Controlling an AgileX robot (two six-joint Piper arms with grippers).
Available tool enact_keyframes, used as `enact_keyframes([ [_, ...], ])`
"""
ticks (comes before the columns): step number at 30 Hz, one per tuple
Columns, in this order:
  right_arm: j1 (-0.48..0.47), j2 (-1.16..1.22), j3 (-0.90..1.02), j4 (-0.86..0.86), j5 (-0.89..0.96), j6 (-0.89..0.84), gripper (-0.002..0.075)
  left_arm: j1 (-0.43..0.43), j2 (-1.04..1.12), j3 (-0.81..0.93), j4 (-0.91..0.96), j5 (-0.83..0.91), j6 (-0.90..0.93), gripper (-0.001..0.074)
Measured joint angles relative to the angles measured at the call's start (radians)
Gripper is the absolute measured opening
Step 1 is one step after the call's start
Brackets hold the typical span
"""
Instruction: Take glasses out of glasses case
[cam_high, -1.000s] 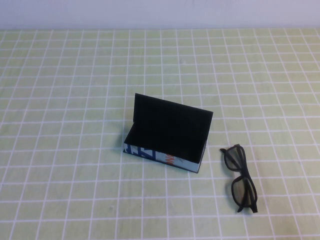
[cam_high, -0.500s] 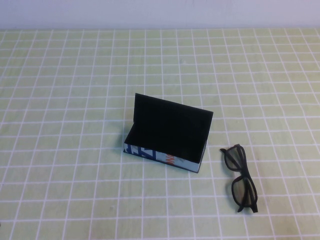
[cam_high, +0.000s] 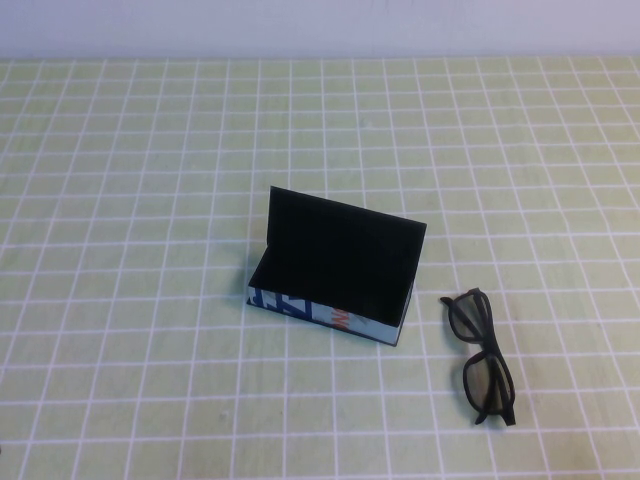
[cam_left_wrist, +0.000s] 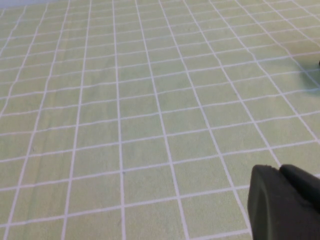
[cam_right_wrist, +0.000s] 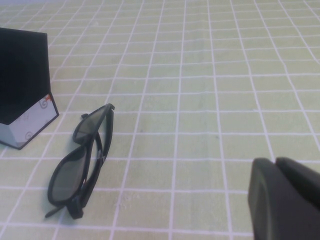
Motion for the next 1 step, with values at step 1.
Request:
enact_keyframes([
  [1,0.0,0.0,0.0,0.0,0.0,0.0,-0.0018,0.0,0.0,0.0,0.0,0.0,0.0,-0.0004],
])
